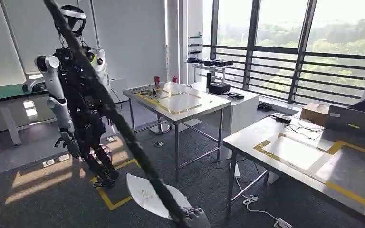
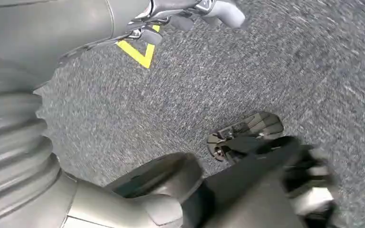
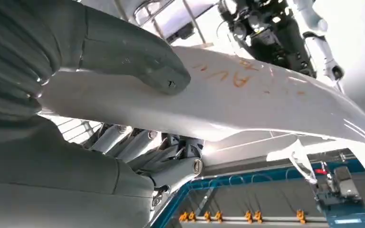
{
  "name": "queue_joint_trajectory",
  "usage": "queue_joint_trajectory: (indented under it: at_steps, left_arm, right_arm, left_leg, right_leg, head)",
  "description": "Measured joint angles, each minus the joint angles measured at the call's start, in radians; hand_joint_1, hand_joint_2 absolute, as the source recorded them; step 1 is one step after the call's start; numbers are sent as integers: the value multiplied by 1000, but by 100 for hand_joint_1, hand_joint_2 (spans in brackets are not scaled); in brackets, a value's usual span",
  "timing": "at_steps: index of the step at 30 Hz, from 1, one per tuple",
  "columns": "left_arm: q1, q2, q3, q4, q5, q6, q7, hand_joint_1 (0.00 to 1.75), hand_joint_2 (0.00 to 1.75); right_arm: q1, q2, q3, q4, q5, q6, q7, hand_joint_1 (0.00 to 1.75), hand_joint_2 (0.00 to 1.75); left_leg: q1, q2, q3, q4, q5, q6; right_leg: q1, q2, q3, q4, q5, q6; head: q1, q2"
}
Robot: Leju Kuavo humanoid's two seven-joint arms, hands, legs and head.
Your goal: Take the parts from the cabinet and place them on the table.
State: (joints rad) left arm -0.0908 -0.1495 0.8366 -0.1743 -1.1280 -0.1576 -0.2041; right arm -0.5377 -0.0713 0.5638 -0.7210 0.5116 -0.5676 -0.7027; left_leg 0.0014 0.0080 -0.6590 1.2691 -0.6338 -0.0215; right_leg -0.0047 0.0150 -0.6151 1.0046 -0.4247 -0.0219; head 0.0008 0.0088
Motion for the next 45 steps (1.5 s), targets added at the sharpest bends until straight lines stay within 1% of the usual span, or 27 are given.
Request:
queue_joint_trajectory:
  at_steps: [2, 4, 5, 6, 7, 11, 13, 14, 16, 17, 18, 20, 21, 22, 26, 28, 29, 31, 32, 33, 35, 36, 37, 41, 42, 43, 45]
  left_arm:
    - [1, 0, 0, 0, 6, 0, 3, 0, 175]
    - [0, 2, 0, 0, 7, 0, 4, 0, 175]
    - [1, 3, 0, 0, 8, 0, 5, 0, 175]
    - [2, 3, 0, 0, 8, 1, 6, 0, 175]
    - [1, 2, 0, 1, 9, 2, 7, 0, 175]
    - [1, 3, 0, 0, 17, 8, 8, 0, 175]
    - [-2, 3, 1, -2, 21, 10, 4, 0, 175]
    - [2, 3, 1, -1, 23, 11, 4, 0, 175]
    - [9, 4, 1, -1, 26, 15, 2, 0, 175]
    - [10, 5, 1, -1, 26, 19, 0, 0, 175]
    - [9, 4, 1, -1, 26, 20, -3, 0, 175]
    - [8, 3, 1, -1, 25, 20, -5, 0, 175]
    - [8, 3, 1, -1, 24, 20, -6, 0, 175]
    - [9, 2, 1, -1, 24, 20, -6, 0, 175]
    - [2, 1, 1, -1, 10, 19, 3, 0, 175]
    - [0, 1, 1, -1, 7, 19, 6, 0, 175]
    - [0, 1, 1, -1, 6, 18, 10, 0, 175]
    - [4, 1, 1, 0, 5, 16, 16, 0, 175]
    - [4, 1, 1, 0, 5, 15, 16, 0, 175]
    - [1, 1, 1, 0, 2, 14, 17, 0, 175]
    - [2, 1, 1, 0, -3, 13, 22, 0, 175]
    - [4, 1, 1, 0, -3, 12, 22, 0, 175]
    - [5, 1, 1, 1, -5, 12, 23, 0, 175]
    - [3, 0, 1, 1, -13, 12, 34, 0, 175]
    - [1, -1, 1, 0, -13, 13, 38, 0, 175]
    - [0, -1, 1, 0, -14, 16, 39, 0, 175]
    - [5, 0, 1, 0, -14, 18, 41, 0, 175]
  right_arm:
    - [0, 1, 0, 1, 0, 2, 0, 175, 175]
    - [-5, 4, 0, 5, 3, 3, 0, 175, 175]
    - [-9, 9, 0, 6, 7, 3, 0, 175, 175]
    - [-15, 15, 0, 8, 11, 3, 0, 175, 175]
    - [-27, 22, 0, 13, 17, 4, 1, 175, 175]
    - [-36, 34, 0, 26, 35, 15, -1, 175, 175]
    - [-47, 39, 0, 37, 39, 21, -1, 175, 175]
    - [-56, 48, 0, 41, 39, 23, -1, 175, 175]
    - [-60, 57, 0, 46, 38, 25, -1, 175, 175]
    - [-59, 58, 0, 51, 39, 25, -1, 175, 175]
    - [-58, 59, 0, 55, 38, 24, -1, 175, 175]
    - [-61, 59, 0, 58, 36, 21, 0, 175, 175]
    - [-65, 59, 0, 58, 37, 20, -1, 175, 175]
    - [-69, 59, -1, 58, 36, 20, 0, 175, 175]
    - [-63, 52, -9, 61, 32, 5, 0, 175, 175]
    - [-59, 49, -12, 62, 34, 3, 1, 175, 175]
    - [-58, 48, -14, 62, 38, 2, 2, 175, 175]
    - [-52, 47, -23, 63, 56, 2, 1, 175, 175]
    - [-51, 43, -29, 65, 63, 1, 6, 175, 175]
    - [-52, 39, -32, 68, 71, 1, 12, 175, 175]
    - [-58, 26, -45, 70, 84, 1, 19, 175, 175]
    - [-63, 22, -53, 72, 87, 1, 20, 175, 175]
    - [-69, 17, -60, 74, 89, 0, 20, 175, 175]
    - [-75, -15, -88, 79, 108, -1, 14, 175, 175]
    - [-73, -24, -99, 80, 108, -1, 10, 175, 175]
    - [-78, -33, -111, 82, 109, -2, 8, 175, 175]
    - [-86, -36, -130, 84, 109, -2, 8, 175, 175]
  left_leg:
    - [2, -2, -36, 57, 2, -2]
    - [7, -9, 14, -60, 87, -3]
    - [12, -30, 57, -153, 134, -6]
    - [21, -85, 81, -213, 140, -8]
    - [22, -113, 89, -232, 131, -5]
    - [18, -68, 88, -233, 142, 27]
    - [16, -45, 87, -238, 148, 38]
    - [12, -28, 86, -238, 148, 41]
    - [9, 5, 86, -237, 146, 44]
    - [8, 20, 86, -237, 145, 45]
    - [8, 32, 87, -237, 144, 45]
    - [8, 54, 91, -236, 140, 41]
    - [6, 63, 94, -235, 138, 37]
    - [-2, 73, 94, -233, 133, 31]
    - [-2, 113, 109, -239, 127, 11]
    - [5, 34, 88, -190, 91, 0]
    - [6, 15, 58, -124, 54, -2]
    - [7, 2, -17, 35, -5, -7]
    - [7, 1, -35, 65, -2, -6]
    - [7, 1, -32, 46, 24, -5]
    - [9, -11, 25, -91, 114, -2]
    - [13, -42, 64, -182, 157, -1]
    - [15, -90, 77, -214, 144, 2]
    - [12, -58, 83, -227, 149, 27]
    - [17, -47, 83, -234, 156, 37]
    - [16, -36, 82, -235, 157, 44]
    - [11, -10, 81, -235, 156, 48]
  right_leg:
    - [-1, 28, -1, 3, 0, 0]
    - [-4, 55, -1, 9, 0, 3]
    - [-6, 68, -1, 13, -3, 8]
    - [-9, 80, -6, 18, -4, 14]
    - [-4, 96, -19, 30, -4, 24]
    - [-16, 139, -31, 14, 15, 54]
    - [-8, 39, -62, 82, -34, 56]
    - [-8, 13, -98, 162, -78, 59]
    - [-8, -4, -161, 305, -133, 61]
    - [-8, -7, -167, 324, -129, 61]
    - [-8, -9, -148, 292, -106, 60]
    - [-4, -33, -50, 123, -30, 51]
    - [4, -82, -3, 42, -10, 43]
    - [15, -106, 4, 23, -22, 37]
    - [9, -51, 0, 12, -13, 19]
    - [0, -34, 5, 8, -9, 9]
    - [-1, -25, 4, 8, -7, 5]
    - [-1, 5, 4, 8, -6, 4]
    - [-1, 18, 4, 9, -6, 4]
    - [-2, 31, 5, 10, -6, 5]
    - [-5, 58, 5, 15, -7, 8]
    - [-7, 72, 4, 19, -8, 13]
    - [-3, 83, -2, 25, -9, 21]
    - [-10, 127, -19, 15, 7, 53]
    - [-12, 103, -22, 23, 1, 54]
    - [-4, 44, -37, 57, -23, 56]
    - [-4, 0, -111, 212, -106, 63]
  head:
    - [-2, 0]
    - [-2, 0]
    - [-3, 0]
    - [-3, 0]
    - [-5, 0]
    - [0, 0]
    - [8, 0]
    - [8, 0]
    - [7, 0]
    - [7, 0]
    - [7, 0]
    - [8, 0]
    - [9, 0]
    - [9, 0]
    - [5, 0]
    - [2, 0]
    - [2, 0]
    - [-1, 0]
    - [-2, 0]
    - [-2, 0]
    - [-3, 0]
    - [-3, 0]
    - [-5, 0]
    - [-1, 0]
    - [-3, 0]
    - [8, 0]
    - [8, 0]
